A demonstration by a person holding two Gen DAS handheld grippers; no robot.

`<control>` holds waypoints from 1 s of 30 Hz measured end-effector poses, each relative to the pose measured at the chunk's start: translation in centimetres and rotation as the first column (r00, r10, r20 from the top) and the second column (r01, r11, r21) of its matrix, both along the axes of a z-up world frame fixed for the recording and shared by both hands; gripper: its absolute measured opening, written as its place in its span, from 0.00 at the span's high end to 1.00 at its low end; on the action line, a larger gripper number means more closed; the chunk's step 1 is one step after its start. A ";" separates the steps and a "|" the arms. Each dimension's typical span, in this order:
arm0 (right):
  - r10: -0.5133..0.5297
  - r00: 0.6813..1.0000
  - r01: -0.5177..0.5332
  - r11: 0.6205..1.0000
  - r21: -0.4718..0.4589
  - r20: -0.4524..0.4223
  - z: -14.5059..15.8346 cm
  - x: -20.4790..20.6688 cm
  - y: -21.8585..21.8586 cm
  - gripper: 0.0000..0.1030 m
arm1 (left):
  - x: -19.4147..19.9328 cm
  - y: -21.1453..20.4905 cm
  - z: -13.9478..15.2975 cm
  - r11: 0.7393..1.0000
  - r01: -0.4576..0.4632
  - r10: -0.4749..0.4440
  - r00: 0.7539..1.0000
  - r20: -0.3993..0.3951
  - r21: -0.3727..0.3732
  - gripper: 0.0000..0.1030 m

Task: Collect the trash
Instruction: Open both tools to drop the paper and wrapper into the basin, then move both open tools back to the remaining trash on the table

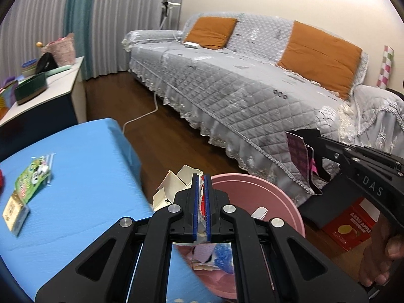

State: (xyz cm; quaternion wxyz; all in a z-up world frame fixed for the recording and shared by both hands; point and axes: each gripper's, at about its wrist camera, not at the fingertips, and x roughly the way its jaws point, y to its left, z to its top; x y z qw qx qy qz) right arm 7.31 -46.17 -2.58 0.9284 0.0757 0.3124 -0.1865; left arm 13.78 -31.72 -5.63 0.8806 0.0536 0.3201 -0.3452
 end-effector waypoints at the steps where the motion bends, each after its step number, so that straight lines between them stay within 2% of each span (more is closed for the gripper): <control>1: -0.003 1.000 0.003 1.000 0.004 -0.001 0.0 -0.1 -0.2 0.99 | -0.1 -0.3 -0.1 1.000 0.019 -0.019 1.000 -0.005 -0.004 0.96; 4: 0.003 1.000 -0.003 1.000 0.030 -0.002 -0.1 -0.2 -0.6 0.93 | -0.4 -1.2 -0.3 0.997 0.073 -0.073 0.997 -0.029 -0.002 0.93; 5: 0.000 1.000 0.000 1.000 0.031 -0.002 -0.1 -0.2 -0.7 0.80 | -0.4 -1.4 -0.3 0.997 0.083 -0.083 0.996 -0.037 -0.006 0.90; 6: -0.010 1.000 0.010 1.000 0.029 0.002 -0.1 -0.3 -0.7 0.72 | -0.5 -1.3 -0.4 0.996 0.088 -0.089 0.995 -0.040 -0.012 0.80; 7: -0.020 1.000 0.020 0.999 0.027 0.009 0.0 -0.4 -0.8 0.59 | -0.5 -1.0 -0.3 0.996 0.083 -0.084 0.996 -0.036 -0.017 0.76; 8: -0.027 1.000 0.026 0.999 0.029 0.013 0.1 -0.4 -0.9 0.58 | -0.5 -0.9 -0.3 0.997 0.078 -0.078 0.996 -0.033 -0.015 0.76; 20: -0.017 0.999 0.016 0.999 0.035 0.040 0.6 1.0 1.0 0.58 | 1.7 3.8 0.5 0.998 -0.055 0.054 0.998 -0.030 -0.030 0.76; 30: 0.054 0.996 -0.058 0.998 0.040 0.075 1.0 4.1 6.1 0.58 | 3.5 10.0 1.3 0.981 -0.187 0.186 0.982 -0.020 -0.045 0.76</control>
